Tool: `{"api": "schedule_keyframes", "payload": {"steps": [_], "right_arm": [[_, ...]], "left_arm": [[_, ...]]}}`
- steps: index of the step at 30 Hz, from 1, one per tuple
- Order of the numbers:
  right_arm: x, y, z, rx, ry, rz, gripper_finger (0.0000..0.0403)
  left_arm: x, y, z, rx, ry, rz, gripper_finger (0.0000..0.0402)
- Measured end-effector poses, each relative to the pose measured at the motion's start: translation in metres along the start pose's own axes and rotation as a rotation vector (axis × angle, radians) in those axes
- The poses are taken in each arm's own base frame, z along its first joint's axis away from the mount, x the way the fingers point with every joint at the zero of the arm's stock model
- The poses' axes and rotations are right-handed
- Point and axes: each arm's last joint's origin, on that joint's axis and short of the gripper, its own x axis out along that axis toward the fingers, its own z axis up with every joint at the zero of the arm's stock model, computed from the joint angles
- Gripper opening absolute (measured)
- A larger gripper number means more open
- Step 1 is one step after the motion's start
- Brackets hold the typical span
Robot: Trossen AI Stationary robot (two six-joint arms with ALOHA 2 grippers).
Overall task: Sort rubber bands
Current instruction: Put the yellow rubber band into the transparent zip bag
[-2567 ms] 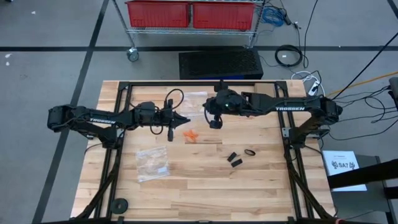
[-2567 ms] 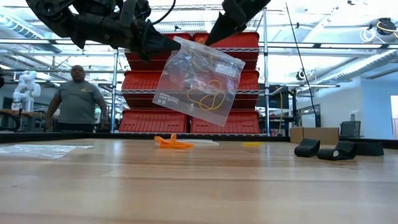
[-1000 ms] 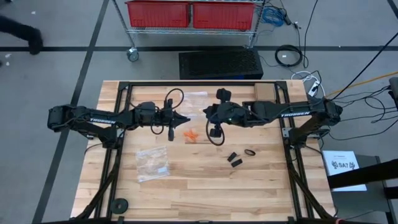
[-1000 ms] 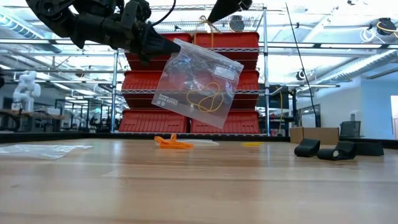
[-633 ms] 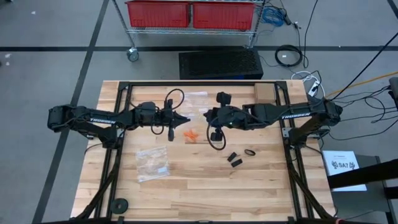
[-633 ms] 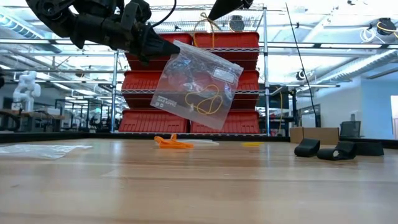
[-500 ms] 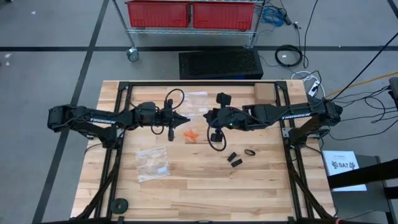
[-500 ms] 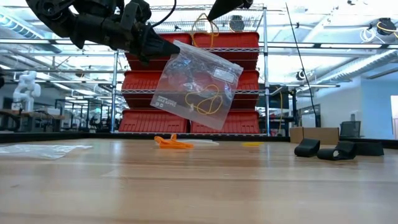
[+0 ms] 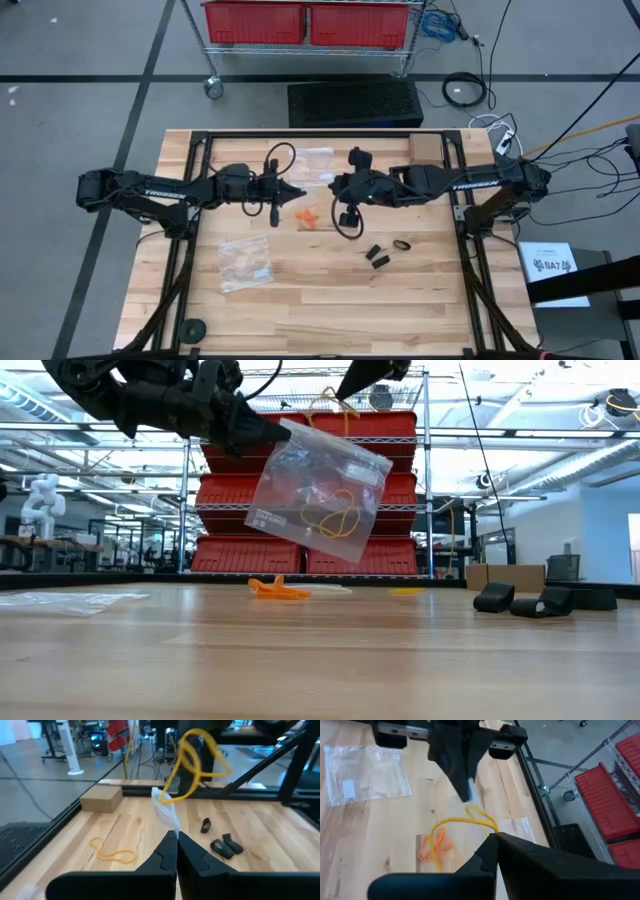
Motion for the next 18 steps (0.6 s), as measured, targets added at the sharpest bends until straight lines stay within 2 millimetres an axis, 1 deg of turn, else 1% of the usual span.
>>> {"api": "schedule_keyframes", "payload": {"steps": [10, 18], "right_arm": [[0.006, -0.014, -0.002, 0.011, 0.017, -0.023, 0.0], [0.007, -0.017, -0.003, 0.007, 0.019, -0.024, 0.0]], "left_arm": [[0.001, -0.006, 0.001, 0.012, -0.008, -0.035, 0.0], [0.001, -0.007, 0.001, 0.03, -0.012, -0.042, 0.0]]}}
